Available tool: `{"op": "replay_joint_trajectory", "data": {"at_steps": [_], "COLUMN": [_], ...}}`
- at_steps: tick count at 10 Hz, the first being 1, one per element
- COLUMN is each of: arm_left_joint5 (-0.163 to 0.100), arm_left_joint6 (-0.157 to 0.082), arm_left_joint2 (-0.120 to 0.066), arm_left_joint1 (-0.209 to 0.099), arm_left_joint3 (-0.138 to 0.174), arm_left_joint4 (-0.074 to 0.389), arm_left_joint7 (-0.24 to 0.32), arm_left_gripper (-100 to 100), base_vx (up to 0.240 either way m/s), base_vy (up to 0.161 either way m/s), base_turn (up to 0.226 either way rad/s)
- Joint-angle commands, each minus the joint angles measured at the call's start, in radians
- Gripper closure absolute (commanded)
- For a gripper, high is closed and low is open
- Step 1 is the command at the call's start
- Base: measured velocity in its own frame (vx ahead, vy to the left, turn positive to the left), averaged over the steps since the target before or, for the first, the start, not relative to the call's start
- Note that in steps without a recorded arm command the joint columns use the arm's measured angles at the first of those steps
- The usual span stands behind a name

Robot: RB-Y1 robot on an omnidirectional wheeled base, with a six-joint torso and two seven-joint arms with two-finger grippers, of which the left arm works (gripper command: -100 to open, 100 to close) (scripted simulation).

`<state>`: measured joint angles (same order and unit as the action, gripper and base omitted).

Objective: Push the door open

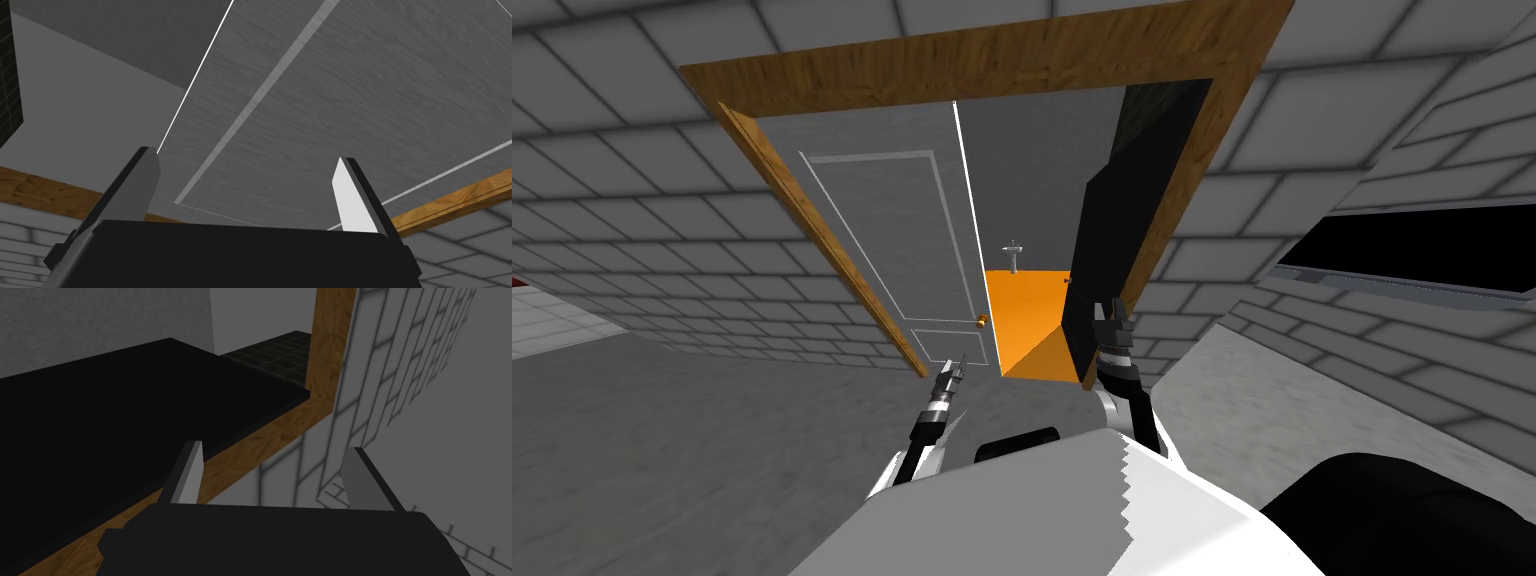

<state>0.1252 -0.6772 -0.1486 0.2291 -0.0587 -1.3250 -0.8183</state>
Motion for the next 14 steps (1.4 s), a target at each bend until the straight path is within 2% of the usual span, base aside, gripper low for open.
{"op": "replay_joint_trajectory", "data": {"at_steps": [1,8,14], "arm_left_joint5": [0.004,0.023,0.036], "arm_left_joint6": [-0.015,-0.067,-0.102], "arm_left_joint2": [-0.008,-0.027,-0.038], "arm_left_joint1": [-0.008,-0.059,-0.094], "arm_left_joint3": [-0.005,-0.022,-0.034], "arm_left_joint4": [0.036,0.201,0.311], "arm_left_joint7": [-0.044,-0.215,-0.329], "arm_left_gripper": [-100,-100,-100], "base_vx": [0.108,0.091,0.094], "base_vy": [0.015,0.015,0.010], "base_turn": [-0.005,-0.002,-0.002]}}
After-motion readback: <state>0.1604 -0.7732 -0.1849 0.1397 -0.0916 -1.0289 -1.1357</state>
